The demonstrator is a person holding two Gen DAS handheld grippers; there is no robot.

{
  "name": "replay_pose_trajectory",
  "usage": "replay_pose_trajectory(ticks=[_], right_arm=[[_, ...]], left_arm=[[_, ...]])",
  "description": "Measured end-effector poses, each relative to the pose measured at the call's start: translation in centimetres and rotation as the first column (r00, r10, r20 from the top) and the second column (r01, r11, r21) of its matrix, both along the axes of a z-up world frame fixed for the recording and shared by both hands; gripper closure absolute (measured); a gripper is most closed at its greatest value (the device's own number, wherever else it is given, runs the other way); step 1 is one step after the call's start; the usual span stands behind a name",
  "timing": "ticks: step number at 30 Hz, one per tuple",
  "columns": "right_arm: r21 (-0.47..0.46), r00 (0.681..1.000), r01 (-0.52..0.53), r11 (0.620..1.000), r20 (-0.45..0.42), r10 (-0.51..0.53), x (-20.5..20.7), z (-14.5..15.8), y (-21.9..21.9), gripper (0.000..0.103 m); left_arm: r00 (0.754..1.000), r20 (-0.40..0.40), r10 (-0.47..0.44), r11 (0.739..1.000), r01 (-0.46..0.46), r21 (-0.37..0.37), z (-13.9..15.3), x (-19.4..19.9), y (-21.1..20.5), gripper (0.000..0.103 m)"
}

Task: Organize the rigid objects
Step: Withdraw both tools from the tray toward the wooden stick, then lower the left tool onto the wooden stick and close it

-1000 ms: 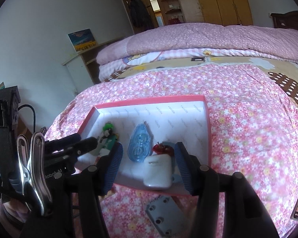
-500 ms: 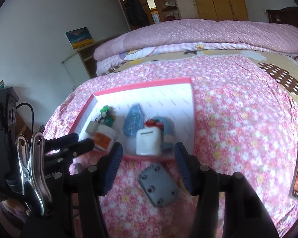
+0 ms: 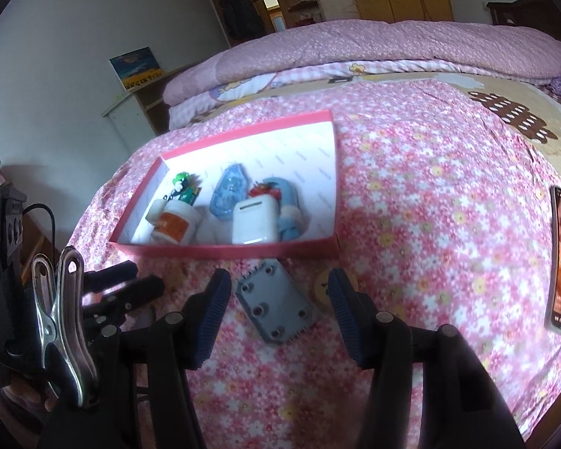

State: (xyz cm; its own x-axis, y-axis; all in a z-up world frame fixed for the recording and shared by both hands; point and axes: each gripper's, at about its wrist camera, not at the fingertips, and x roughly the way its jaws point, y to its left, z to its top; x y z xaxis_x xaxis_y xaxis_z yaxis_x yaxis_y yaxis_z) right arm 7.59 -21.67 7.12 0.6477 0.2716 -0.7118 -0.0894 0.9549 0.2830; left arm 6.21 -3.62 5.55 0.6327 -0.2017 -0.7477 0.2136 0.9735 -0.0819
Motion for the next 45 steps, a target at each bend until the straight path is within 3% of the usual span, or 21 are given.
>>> replay_pose_trajectory(ticks=[8, 18, 28, 37, 45], right_arm=[[-0.002, 1.0, 0.005, 1.0, -0.026, -0.005, -0.5, -1.1, -0.3, 0.048], [0.005, 0.999, 0.003, 1.0, -0.047, -0.003, -0.6, -1.9, -0.2, 0.048], [0.0, 0.998, -0.001, 1.0, -0.064, 0.001, -0.4, -2.4, 0.0, 0.048], [-0.032, 0.996, -0.008, 0.999, -0.088, 0.006, 0.2, -3.2, 0.4, 0.048], [-0.066, 0.996, -0.052, 0.996, -0.071, 0.047, 0.0, -3.3, 2.0, 0.047]], left_arm=[[1.0, -0.008, -0.019, 0.999, 0.02, 0.028, -1.2, -0.2, 0.0, 0.049], [0.999, -0.023, -0.042, 0.997, 0.044, 0.066, -2.7, 0.6, -0.7, 0.058], [1.0, 0.004, -0.022, 0.998, 0.022, 0.055, -2.5, 0.7, 0.3, 0.09], [0.999, 0.035, 0.009, 1.0, -0.009, 0.003, -0.6, -0.5, 2.5, 0.09], [0.998, -0.001, 0.058, 0.997, -0.058, -0.04, -1.1, -1.4, 5.3, 0.089]])
